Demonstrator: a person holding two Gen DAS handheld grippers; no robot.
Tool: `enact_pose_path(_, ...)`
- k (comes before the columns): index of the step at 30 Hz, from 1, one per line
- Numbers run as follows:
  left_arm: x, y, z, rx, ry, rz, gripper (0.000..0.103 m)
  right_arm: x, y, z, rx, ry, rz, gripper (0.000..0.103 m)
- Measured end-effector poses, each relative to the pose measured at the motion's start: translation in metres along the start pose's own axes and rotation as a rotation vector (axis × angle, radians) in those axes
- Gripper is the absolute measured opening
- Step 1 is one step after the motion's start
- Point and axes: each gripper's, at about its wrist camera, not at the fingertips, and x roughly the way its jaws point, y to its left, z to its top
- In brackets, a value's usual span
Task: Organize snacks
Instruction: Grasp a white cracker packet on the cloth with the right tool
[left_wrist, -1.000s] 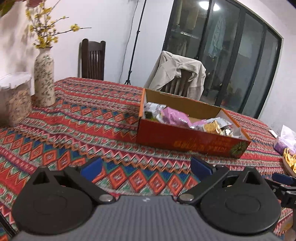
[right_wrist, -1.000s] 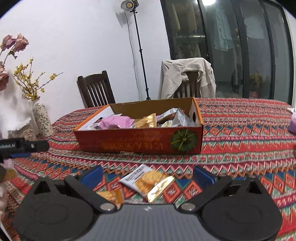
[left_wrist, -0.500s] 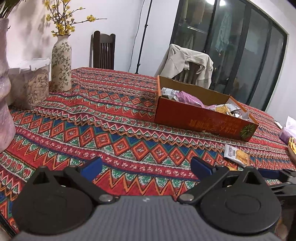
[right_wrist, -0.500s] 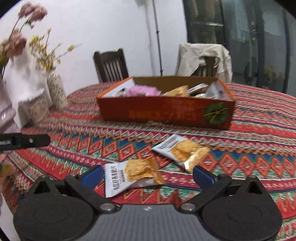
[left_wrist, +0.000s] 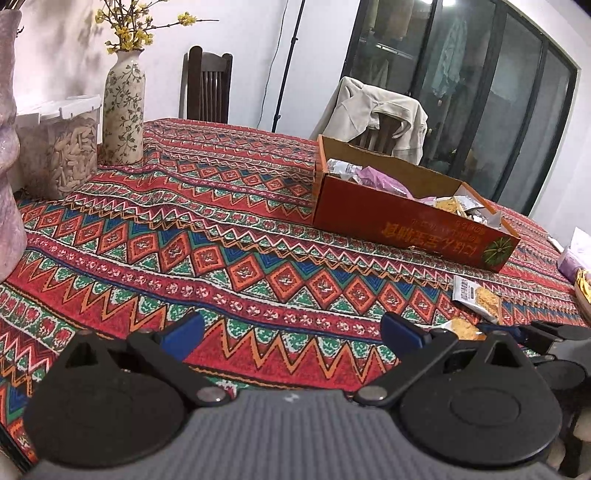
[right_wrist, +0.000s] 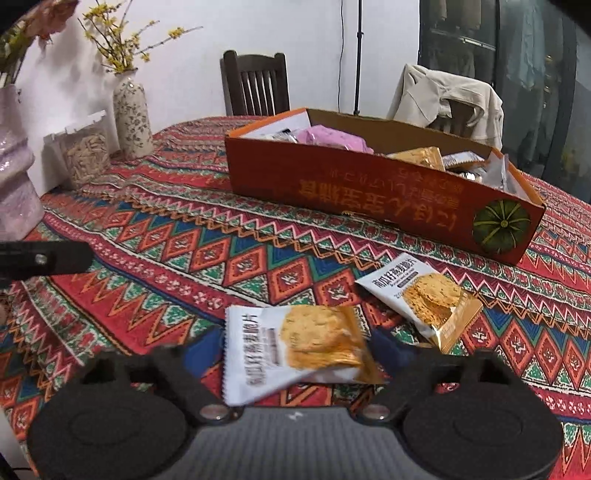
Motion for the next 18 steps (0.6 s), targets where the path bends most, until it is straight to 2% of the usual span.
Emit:
enact_pose_path(2, -0.001, -0.001, 0.0, 0.002, -0.002, -0.003, 0.103, -0.002, 0.001, 0.0, -0.011, -0.011, 0.011, 0.06)
enact_pose_path(5, -0.001, -0.004, -0.001, 0.006, 0.002, -0.003, 0.103, -0.004, 0.003, -0.002, -0.014, -0.025, 0.005, 0.052)
enact_pose_path(12, 0.002, -0.023, 0.005, 0.017, -0.003, -0.02, 0.103, -0.021, -0.006, -0.005, -0.008, -0.084, 0.011, 0.05)
enact_pose_path(18, 0.024, -0.066, 0.011, 0.069, 0.029, -0.045, 0.103, -0.049, -0.047, -0.004, 0.045, -0.167, -0.016, 0.05)
